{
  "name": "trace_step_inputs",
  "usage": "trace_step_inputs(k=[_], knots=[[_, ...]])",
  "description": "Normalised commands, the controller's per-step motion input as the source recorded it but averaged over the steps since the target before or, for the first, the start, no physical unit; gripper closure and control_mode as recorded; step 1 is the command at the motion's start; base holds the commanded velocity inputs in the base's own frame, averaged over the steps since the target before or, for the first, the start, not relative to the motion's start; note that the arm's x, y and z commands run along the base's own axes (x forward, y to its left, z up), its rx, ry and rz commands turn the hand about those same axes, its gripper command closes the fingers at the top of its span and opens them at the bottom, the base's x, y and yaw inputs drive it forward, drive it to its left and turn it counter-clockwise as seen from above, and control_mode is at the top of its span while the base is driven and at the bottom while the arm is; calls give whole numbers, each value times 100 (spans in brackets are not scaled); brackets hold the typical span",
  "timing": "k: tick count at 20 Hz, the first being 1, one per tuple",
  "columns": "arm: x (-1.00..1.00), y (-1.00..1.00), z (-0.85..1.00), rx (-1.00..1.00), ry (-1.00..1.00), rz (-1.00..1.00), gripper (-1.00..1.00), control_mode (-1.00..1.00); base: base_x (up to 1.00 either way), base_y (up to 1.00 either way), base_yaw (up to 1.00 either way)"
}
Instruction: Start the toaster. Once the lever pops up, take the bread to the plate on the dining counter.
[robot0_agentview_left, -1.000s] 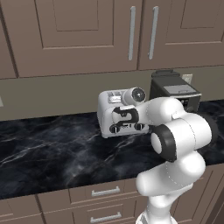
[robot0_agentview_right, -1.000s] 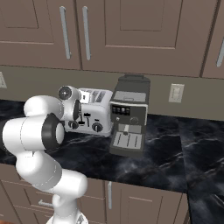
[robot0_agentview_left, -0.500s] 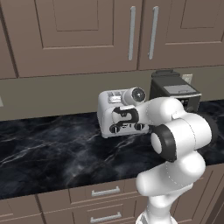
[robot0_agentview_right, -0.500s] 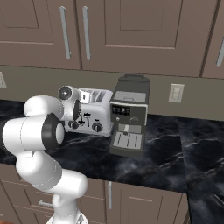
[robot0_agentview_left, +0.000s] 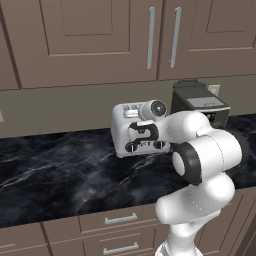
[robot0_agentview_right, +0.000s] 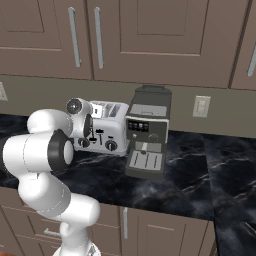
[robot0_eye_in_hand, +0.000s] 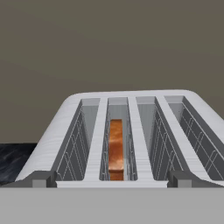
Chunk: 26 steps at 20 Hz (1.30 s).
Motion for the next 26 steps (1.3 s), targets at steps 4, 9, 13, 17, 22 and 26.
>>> trace_step_inputs(k=[4, 9, 13, 17, 22, 26], knots=[[0, 0, 0, 0, 0, 0, -100, -100, 0, 0, 0], [0, 0, 0, 0, 0, 0, -100, -100, 0, 0, 0], [0, 0, 0, 0, 0, 0, -100, -100, 0, 0, 0], [0, 0, 0, 0, 0, 0, -100, -100, 0, 0, 0], [0, 0, 0, 0, 0, 0, -100, -100, 0, 0, 0], [0, 0, 0, 0, 0, 0, -100, -100, 0, 0, 0]])
